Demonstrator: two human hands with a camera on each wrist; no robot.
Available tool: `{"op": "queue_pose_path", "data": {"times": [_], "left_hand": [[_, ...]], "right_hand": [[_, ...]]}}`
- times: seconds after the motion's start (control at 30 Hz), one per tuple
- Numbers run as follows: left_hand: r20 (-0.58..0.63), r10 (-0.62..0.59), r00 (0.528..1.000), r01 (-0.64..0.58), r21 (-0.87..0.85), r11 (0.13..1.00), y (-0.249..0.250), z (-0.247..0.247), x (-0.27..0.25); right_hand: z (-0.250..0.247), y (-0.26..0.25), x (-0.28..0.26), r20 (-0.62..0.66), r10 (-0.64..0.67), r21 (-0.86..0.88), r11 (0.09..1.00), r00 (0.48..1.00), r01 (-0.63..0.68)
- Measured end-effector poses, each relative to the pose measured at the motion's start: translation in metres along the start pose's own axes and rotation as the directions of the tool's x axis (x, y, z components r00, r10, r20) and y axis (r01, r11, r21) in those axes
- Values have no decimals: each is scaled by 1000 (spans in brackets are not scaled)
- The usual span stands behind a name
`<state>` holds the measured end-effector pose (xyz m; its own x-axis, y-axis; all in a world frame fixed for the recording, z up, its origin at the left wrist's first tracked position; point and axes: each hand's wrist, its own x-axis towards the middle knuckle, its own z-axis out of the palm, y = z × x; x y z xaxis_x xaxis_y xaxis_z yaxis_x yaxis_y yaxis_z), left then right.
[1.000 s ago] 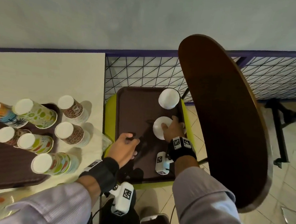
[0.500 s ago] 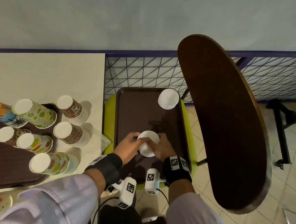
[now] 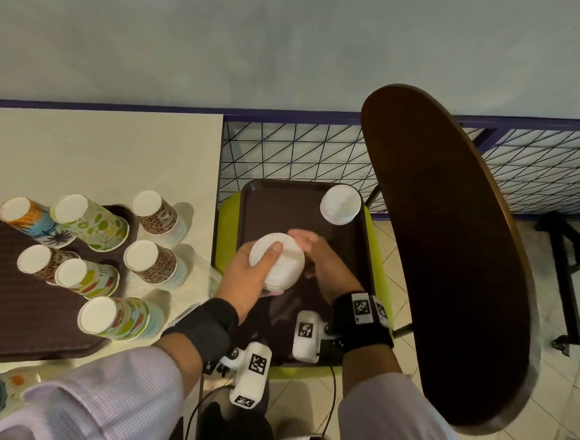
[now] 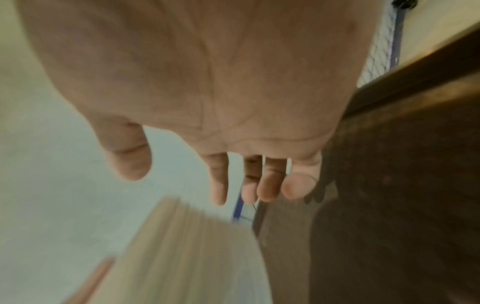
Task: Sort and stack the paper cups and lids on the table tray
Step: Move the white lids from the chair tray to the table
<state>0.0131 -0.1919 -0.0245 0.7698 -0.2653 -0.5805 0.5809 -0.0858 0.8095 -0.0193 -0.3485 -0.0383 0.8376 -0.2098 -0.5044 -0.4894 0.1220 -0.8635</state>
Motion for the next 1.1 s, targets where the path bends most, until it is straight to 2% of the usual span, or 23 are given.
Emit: {"op": "queue_pose_path", "data": {"times": [0.07, 0.17, 0.2, 0.27, 0.37, 0.5, 0.6, 0.77, 1.0, 1.1], "left_hand": [[-29, 14, 999, -14, 0, 1000, 1, -6, -1], [-48, 18, 999, -18, 5, 1000, 1, -14, -3], [-54, 18, 998, -17, 18, 1000, 0, -17, -3], [-74, 17, 997, -14, 45, 999, -5, -23, -3], [-99, -6, 995, 12, 61, 998, -15, -30, -4], [-106, -23, 994, 33, 91, 995, -24, -36, -3], [-115, -45, 992, 56, 87, 995, -27, -36, 2], [-102, -61, 993, 72, 107, 992, -29, -31, 7], [-112, -65, 992, 77, 104, 992, -29, -31, 8], [-122, -49, 991, 63, 113, 992, -25, -31, 2]], "right_hand": [[-18, -14, 17, -185, -20, -22, 1000, 983, 16], [-50, -28, 58, -480, -186, -338, 941, 857, 15], [-58, -31, 72, -530, -218, -413, 910, 819, -25], [-69, -38, 96, -578, -219, -517, 843, 786, -145], [-77, -32, 123, -551, -173, -639, 717, 816, -280], [-81, -14, 142, -493, -157, -719, 628, 856, -299], [-81, -10, 145, -492, -175, -729, 619, 853, -293], [-78, -8, 145, -493, -24, -708, 591, 869, -385], [-77, -17, 143, -405, 52, -772, 515, 913, -372], [-76, -19, 136, -418, 85, -741, 544, 904, -394]]}}
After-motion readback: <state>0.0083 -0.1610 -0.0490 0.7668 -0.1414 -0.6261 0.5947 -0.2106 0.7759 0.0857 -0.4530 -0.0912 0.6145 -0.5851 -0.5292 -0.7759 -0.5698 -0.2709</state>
